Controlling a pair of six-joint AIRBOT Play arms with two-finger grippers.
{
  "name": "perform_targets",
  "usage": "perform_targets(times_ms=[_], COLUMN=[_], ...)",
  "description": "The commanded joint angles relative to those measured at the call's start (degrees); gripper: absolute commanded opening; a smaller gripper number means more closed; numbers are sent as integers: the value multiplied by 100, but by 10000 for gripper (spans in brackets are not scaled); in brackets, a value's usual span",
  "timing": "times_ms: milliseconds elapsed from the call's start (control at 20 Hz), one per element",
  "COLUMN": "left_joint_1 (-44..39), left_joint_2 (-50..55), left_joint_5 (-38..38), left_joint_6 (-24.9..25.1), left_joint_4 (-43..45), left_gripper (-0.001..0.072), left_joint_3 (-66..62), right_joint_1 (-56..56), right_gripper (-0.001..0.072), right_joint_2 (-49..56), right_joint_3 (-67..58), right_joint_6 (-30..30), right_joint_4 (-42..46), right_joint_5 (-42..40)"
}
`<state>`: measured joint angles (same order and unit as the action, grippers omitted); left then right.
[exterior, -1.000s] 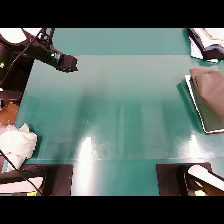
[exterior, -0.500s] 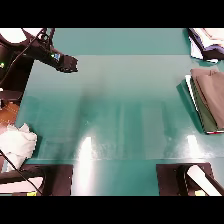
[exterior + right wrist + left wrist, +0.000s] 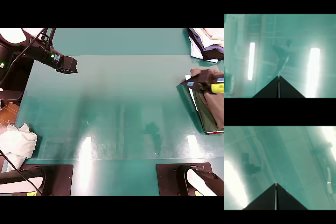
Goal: Fold the shirts.
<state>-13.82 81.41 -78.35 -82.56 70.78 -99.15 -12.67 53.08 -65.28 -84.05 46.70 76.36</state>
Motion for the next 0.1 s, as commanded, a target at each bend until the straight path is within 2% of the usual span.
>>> perform_targets(times_ms=[0, 50], left_joint_1=[0, 0], left_joint_2=[0, 0], left_joint_5=[-4, -4], left_joint_6=[2, 2], left_joint_4=[2, 2], left_gripper=[30, 30], left_joint_3=[0, 0], right_joint_1=[560, 566], right_gripper=[16, 16], right_joint_2=[-7, -7], right_joint_3=[13, 13], right_joint_6=[7, 7], right_joint_4=[-50, -52], right_joint_5=[-404, -420])
